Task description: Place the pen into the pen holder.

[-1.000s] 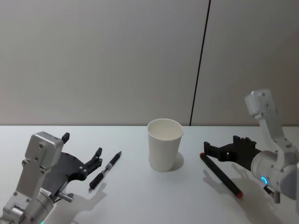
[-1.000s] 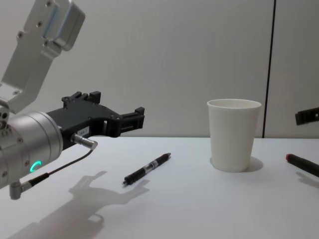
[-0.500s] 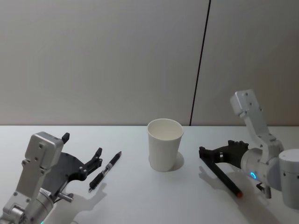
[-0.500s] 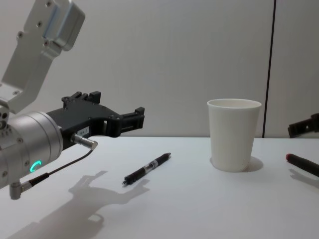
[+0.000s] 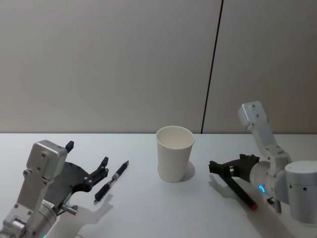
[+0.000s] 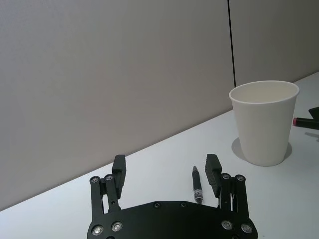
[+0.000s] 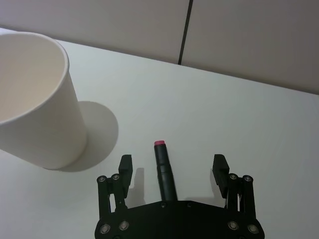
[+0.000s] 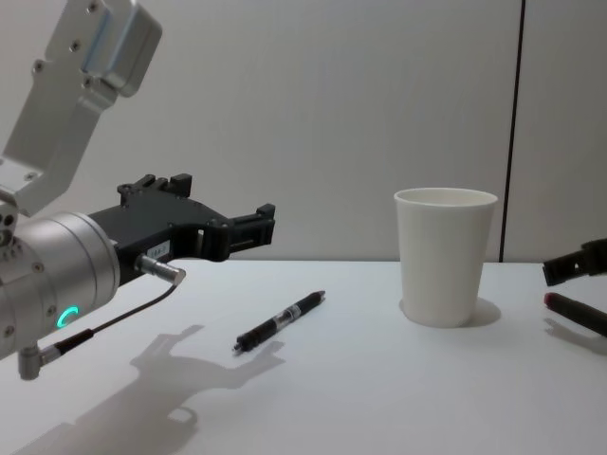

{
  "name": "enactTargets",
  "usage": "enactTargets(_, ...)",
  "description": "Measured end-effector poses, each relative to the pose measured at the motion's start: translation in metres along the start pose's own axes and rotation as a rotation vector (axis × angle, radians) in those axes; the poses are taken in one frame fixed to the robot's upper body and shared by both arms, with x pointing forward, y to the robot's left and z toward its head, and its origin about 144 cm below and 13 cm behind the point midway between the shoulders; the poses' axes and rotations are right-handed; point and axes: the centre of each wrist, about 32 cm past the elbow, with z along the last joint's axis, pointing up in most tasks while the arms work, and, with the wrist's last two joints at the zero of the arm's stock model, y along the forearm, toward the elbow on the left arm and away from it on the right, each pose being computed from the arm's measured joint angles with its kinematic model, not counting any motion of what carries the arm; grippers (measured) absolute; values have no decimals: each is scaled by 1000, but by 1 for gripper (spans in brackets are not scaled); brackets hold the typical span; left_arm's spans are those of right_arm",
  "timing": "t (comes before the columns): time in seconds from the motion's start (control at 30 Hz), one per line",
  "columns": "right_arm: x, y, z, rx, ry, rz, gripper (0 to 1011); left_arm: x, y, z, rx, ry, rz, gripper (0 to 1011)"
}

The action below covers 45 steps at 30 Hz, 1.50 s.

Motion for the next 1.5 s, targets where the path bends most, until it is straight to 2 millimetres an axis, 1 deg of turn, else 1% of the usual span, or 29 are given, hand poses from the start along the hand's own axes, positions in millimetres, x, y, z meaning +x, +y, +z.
enactTargets(0.6, -7, 14, -12, -37, 14, 2, 1001, 0, 0, 0, 0, 0, 0, 1002)
enactTargets(1.13, -8, 19, -19, -51, 27, 5, 1001, 0, 0, 0, 0, 0, 0, 1002)
enactTargets(1.3, -9, 20, -20, -52, 30, 7, 925, 0, 0, 0, 0, 0, 0, 1002)
enactTargets(1.33, -9, 20, -20, -52, 30, 8, 875, 0, 0, 0, 0, 0, 0, 1002)
enactTargets(1.37, -9, 20, -20, -52, 30, 8, 875, 0, 0, 0, 0, 0, 0, 1002)
enactTargets(1.4, -9, 20, -20, -52, 30, 8, 841, 0, 0, 0, 0, 0, 0, 1002)
enactTargets(1.43, -9, 20, -20, -52, 31, 8, 787, 0, 0, 0, 0, 0, 0, 1002)
enactTargets(1.47, -9, 20, -20, -52, 31, 8, 787, 0, 0, 0, 0, 0, 0, 1002)
enactTargets(1.5, -9, 20, -20, -52, 31, 8, 757, 0, 0, 0, 0, 0, 0, 1002)
